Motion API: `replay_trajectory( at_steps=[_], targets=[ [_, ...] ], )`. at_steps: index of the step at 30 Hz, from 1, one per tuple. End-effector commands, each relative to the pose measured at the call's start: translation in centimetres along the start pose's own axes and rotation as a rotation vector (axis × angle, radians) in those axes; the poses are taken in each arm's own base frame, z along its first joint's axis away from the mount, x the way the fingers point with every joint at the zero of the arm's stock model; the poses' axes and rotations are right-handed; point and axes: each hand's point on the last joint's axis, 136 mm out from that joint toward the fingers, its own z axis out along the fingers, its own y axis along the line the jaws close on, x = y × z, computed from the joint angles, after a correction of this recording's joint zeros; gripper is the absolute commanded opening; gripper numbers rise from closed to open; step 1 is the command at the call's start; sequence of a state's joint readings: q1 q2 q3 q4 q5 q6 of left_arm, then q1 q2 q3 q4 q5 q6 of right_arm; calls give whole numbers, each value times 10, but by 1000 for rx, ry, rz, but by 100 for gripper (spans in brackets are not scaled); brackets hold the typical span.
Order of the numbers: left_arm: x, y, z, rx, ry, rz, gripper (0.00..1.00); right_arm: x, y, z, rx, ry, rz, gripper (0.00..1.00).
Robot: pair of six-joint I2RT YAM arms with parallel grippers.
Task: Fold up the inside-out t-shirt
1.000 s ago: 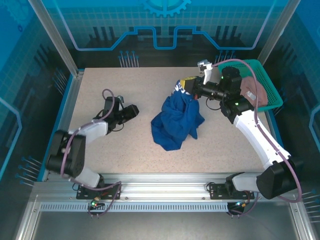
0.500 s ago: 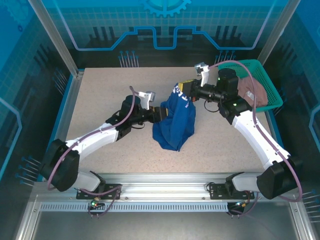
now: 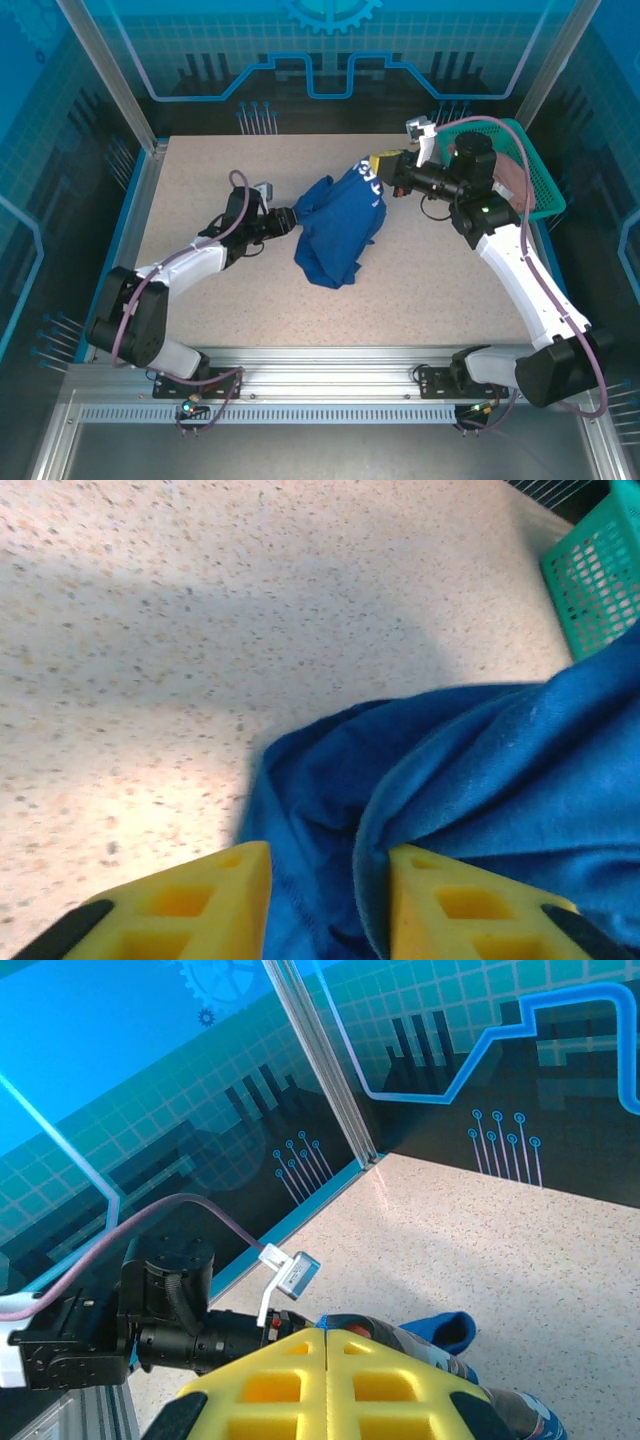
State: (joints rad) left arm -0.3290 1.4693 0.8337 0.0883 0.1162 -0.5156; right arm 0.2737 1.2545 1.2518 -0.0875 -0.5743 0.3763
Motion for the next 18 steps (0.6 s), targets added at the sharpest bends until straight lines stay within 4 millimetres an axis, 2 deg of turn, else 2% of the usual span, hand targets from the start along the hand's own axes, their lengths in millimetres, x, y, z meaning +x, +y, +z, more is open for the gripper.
replay_trajectory(
  at_steps=[1, 5, 8, 12, 18],
  targets=[
    [-8, -13, -27, 34, -52, 34, 50, -3, 4, -4, -25, -13, -42, 0],
    [-17, -51, -47, 190, -124, 99, 64, 14, 3, 0, -60, 32, -63, 0],
    [-19, -76, -46, 262, -112, 170, 68, 26, -1, 1, -63, 61, -68, 0],
    [-15, -97, -25, 281, -32, 228, 70, 36, 0, 0, -70, 86, -74, 0],
    [-15, -104, 23, 261, 85, 219, 72, 36, 2, -3, -71, 87, -78, 0]
  ],
)
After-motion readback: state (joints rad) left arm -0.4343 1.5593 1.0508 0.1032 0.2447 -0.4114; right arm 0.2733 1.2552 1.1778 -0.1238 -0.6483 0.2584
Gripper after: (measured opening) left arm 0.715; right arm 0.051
